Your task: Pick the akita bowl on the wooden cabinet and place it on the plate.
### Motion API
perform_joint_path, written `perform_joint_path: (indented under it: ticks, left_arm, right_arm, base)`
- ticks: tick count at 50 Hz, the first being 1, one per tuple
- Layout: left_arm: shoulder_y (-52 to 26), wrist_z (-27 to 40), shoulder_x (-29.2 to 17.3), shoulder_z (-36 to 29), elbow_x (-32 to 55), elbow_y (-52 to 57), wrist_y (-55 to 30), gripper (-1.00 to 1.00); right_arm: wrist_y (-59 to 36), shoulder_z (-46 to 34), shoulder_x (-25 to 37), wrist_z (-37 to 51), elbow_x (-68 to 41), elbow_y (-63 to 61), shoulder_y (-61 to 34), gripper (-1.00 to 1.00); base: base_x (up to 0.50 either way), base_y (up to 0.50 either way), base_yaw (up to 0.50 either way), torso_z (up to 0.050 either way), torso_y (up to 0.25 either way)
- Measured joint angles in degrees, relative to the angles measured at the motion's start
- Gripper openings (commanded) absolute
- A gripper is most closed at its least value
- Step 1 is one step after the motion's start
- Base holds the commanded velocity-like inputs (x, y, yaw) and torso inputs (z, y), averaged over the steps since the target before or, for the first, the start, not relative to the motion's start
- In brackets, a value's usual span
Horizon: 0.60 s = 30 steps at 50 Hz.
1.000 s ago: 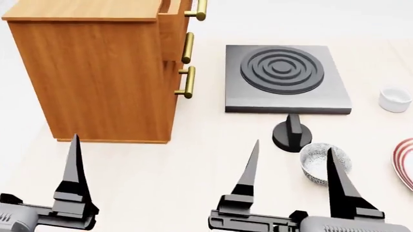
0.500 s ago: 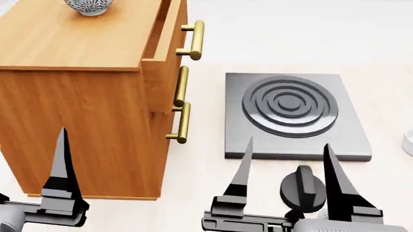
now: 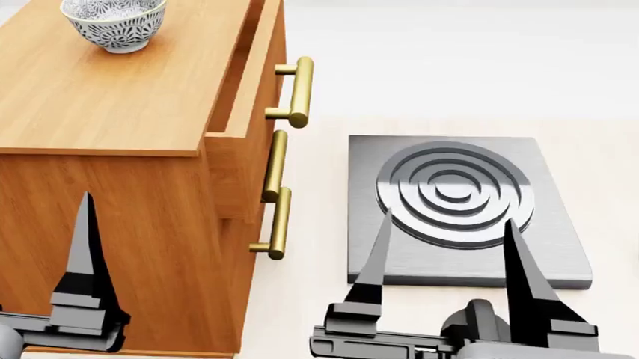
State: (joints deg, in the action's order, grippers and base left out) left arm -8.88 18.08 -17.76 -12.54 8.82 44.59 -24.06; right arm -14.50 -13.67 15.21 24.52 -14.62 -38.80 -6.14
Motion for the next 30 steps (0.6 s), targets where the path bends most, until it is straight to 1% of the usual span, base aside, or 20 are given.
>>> perform_joint_path:
  ticks: [3, 8, 30]
  left_arm:
    - [-0.01, 0.06, -0.08, -0.08, 0.03, 0.15, -0.04, 1.0]
    - [-0.01, 0.15, -0.2, -0.22, 0.09, 0.36, -0.11, 1.0]
    - [-0.34, 0.87, -0.73, -0.81, 0.06, 1.76, -1.03, 1.0]
  right_arm:
    - [0.17, -0.08, 0.09, 0.04, -0.21, -0.08, 0.02, 1.0]
    - [0.8, -0.13, 0.25, 0.16, -0.3, -0.29, 0.2, 1.0]
    - [2.2, -0.51, 1.0, 0.61, -1.04, -0.41, 0.26, 1.0]
  base:
    - [0.03, 0.0, 0.0, 0.0, 0.0]
    - [0.36, 0.0, 0.0, 0.0, 0.0]
    - [0.0, 0.0, 0.0, 0.0, 0.0]
